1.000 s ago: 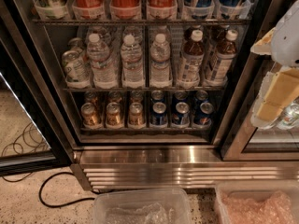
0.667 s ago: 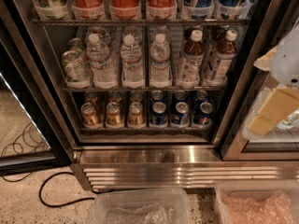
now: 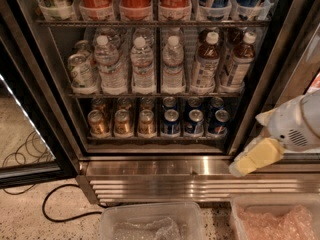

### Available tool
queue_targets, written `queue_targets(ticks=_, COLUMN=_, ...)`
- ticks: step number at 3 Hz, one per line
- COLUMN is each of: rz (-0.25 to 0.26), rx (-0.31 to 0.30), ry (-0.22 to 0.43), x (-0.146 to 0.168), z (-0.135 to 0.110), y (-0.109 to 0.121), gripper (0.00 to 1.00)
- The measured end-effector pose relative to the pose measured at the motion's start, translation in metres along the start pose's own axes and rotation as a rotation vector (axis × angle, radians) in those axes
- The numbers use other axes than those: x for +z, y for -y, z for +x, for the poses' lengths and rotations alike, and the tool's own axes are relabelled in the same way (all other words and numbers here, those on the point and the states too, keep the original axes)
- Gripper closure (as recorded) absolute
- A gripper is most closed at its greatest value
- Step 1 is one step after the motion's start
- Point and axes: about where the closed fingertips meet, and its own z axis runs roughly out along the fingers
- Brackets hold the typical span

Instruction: Pick blue plastic bottle from middle shelf of fridge

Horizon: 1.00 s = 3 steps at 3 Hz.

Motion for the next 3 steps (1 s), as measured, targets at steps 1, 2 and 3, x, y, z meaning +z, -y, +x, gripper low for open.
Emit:
queue_targets(ticks=1, rz=0.006, rx=0.003, ry=0.004, x=0.001, z=-0.001, y=0.003, gripper=0.0)
queue_targets(ticks=2, rz=-0.004, rx=0.118, ry=0.061, x=0.015, z=0.003, y=-0.005, gripper=0.0)
queue_targets(ticks=3, rz=0.034, rx=0.275, ry=0.167, x=0.038, z=-0.01, y=0.002, gripper=0.0)
